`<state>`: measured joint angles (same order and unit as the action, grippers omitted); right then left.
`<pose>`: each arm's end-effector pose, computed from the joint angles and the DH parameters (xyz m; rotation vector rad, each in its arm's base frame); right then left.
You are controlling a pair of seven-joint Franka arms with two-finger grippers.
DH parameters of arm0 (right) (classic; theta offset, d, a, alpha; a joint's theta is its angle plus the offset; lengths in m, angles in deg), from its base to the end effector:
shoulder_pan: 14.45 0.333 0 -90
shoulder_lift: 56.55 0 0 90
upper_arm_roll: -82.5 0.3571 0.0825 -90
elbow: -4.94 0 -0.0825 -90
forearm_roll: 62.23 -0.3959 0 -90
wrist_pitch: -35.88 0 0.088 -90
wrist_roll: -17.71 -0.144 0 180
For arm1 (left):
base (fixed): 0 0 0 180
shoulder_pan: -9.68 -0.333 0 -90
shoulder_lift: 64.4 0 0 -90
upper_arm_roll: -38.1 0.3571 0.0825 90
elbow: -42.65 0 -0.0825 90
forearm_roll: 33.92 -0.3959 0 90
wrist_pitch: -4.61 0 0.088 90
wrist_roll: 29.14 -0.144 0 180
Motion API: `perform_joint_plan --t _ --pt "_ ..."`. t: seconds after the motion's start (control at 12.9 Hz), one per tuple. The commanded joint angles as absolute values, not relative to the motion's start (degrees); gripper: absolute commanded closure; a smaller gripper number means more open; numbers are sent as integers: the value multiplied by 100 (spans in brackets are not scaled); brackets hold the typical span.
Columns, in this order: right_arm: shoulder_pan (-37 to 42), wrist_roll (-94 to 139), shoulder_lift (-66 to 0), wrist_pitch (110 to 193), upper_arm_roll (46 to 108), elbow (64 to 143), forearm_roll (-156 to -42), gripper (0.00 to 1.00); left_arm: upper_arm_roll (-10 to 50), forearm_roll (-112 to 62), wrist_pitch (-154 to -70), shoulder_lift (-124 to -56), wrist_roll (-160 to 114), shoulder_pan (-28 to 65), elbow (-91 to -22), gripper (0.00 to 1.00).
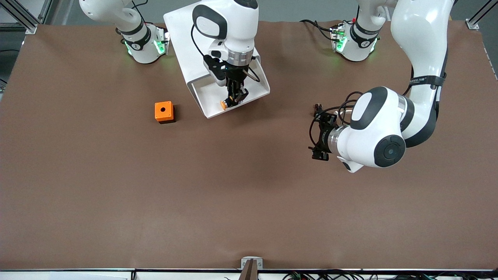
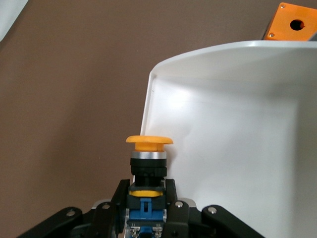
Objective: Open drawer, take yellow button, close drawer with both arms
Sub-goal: 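Lift the yellow button out and carry it across the table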
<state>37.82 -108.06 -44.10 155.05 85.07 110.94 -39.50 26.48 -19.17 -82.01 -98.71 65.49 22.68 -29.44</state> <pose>0.3946 0.5021 0.4104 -2.6700 1.5397 -0.5250 0.6411 -0.3006 0.3990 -2.3842 -1.7489 0.7407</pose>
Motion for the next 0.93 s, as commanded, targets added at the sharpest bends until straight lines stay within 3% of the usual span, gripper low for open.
perform_joint_plan --t 0.0,0.23,0.54,0.86 --pt "3636 -10168 -4477 14999 8461 10612 -4390 100 2623 -2310 -8205 -9631 5307 2339 -3038 1" --pt "3197 -8674 -4512 14374 8435 10136 -5089 100 2641 -2372 -8275 -9595 5164 2436 -3038 1" --pt "2284 -6743 -4521 14425 8444 10118 -5150 99 2632 -2443 -8634 -9709 4244 2673 -3074 1" --pt "1247 -4493 -4442 14548 8435 10135 -5150 98 2632 -2627 -9915 -9823 4021 3339 -3336 0"
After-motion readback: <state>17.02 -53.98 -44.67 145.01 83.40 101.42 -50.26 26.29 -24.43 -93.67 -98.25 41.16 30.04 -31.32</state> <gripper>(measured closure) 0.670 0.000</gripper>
